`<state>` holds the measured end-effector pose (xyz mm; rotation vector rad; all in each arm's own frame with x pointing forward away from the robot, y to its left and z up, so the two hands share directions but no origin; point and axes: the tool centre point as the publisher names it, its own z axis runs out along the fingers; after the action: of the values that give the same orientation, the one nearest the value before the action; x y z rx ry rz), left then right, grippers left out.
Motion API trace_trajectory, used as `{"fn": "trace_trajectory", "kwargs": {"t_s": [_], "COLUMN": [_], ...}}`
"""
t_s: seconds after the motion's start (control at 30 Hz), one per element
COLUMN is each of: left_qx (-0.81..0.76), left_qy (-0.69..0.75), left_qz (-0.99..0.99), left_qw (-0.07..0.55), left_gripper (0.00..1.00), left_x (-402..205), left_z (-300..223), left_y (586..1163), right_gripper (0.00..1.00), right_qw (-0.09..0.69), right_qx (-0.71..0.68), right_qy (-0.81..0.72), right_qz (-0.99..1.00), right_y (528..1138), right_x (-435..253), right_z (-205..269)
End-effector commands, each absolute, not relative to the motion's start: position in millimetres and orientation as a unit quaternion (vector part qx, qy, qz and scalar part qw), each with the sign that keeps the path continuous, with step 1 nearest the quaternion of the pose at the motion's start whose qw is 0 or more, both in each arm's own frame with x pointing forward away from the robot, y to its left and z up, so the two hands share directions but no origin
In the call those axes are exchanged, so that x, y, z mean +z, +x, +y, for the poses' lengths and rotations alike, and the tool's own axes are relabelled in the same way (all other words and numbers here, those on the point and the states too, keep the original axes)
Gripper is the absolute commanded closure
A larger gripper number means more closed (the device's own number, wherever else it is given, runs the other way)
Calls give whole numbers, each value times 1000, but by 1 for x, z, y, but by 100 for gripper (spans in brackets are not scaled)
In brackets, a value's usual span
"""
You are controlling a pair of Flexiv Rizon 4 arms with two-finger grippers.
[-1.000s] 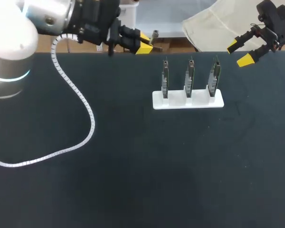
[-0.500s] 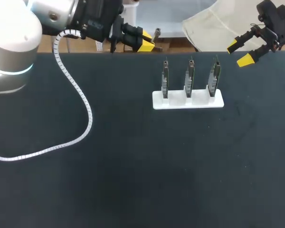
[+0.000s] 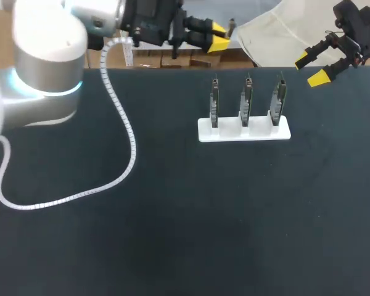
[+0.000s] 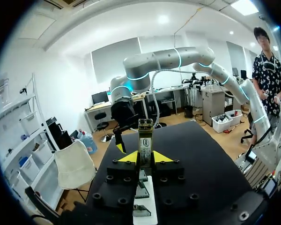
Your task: Pick up the optical module with the left hand, and insert it into the network port with the right hand.
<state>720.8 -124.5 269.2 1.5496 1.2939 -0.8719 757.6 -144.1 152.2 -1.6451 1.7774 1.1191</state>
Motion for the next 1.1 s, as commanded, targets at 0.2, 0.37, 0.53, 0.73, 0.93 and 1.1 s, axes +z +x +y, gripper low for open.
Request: {"fn": "trace_trajectory", "kwargs": {"t_s": [0.2, 0.37, 0.53, 0.73, 0.93, 1.1], "left_qx": [-404, -421, -445, -462, -461, -461], "left_qy": [621, 587, 561, 547, 547, 547], "left_qz": [510, 518, 529, 535, 535, 535], "left_qw": [437, 457, 455, 448, 449, 449], "left_gripper": [100, 100, 100, 100, 100, 100], "left_x": [262, 257, 246, 237, 238, 238], "left_z": [-198, -208, -220, -229, -226, -226], "left_y": [775, 780, 775, 766, 763, 763], "right_gripper": [0, 0, 0, 0, 0, 0], "right_qw": [235, 235, 235, 235, 235, 235], "right_qx": [408, 408, 408, 408, 408, 408], "right_qy": [-599, -599, -599, -599, -599, -599], "right_qz": [648, 648, 648, 648, 648, 648], "right_y": [757, 757, 757, 757, 757, 757], "right_x": [152, 152, 152, 152, 152, 152], "right_z": [-144, -144, -144, -144, -144, -144]}}
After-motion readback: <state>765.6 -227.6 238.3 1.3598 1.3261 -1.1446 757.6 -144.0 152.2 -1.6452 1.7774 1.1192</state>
